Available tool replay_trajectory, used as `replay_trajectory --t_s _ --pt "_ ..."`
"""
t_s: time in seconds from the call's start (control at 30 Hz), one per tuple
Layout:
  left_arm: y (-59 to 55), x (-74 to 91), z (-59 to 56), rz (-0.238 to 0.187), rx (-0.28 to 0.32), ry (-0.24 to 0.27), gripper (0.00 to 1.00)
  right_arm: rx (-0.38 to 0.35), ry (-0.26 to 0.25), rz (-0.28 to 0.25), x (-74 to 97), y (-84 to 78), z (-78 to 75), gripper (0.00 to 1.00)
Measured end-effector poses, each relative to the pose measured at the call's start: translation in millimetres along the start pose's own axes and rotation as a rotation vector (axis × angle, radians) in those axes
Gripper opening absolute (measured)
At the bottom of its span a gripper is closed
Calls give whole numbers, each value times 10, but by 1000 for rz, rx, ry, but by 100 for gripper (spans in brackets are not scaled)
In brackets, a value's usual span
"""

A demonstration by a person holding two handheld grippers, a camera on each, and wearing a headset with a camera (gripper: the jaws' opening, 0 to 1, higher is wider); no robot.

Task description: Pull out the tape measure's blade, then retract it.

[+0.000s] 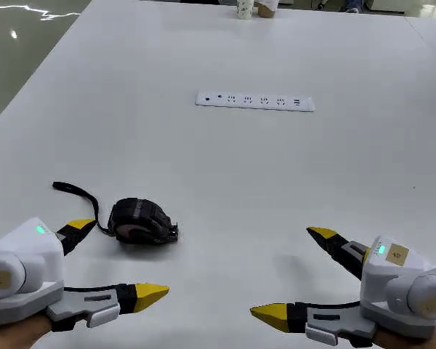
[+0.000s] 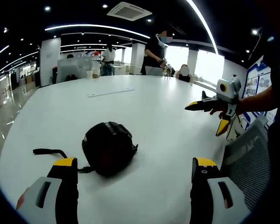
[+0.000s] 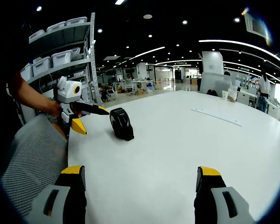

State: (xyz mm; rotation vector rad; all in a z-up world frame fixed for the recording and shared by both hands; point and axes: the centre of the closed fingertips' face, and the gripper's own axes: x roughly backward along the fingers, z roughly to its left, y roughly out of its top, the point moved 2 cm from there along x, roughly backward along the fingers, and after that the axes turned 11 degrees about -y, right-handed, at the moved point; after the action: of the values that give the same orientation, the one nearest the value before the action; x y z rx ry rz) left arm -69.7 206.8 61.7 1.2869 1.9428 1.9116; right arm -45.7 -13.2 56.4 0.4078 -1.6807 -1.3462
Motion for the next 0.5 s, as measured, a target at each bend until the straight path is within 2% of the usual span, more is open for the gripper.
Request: replay_trajectory --t_s 0.17,0.5 --pt "12 10 -39 -4 0 -19 99 -3 -10 0 2 -1 -21 99" --pt "21 27 -31 -9 -2 -14 99 -16 -10 -6 -3 10 -22 99"
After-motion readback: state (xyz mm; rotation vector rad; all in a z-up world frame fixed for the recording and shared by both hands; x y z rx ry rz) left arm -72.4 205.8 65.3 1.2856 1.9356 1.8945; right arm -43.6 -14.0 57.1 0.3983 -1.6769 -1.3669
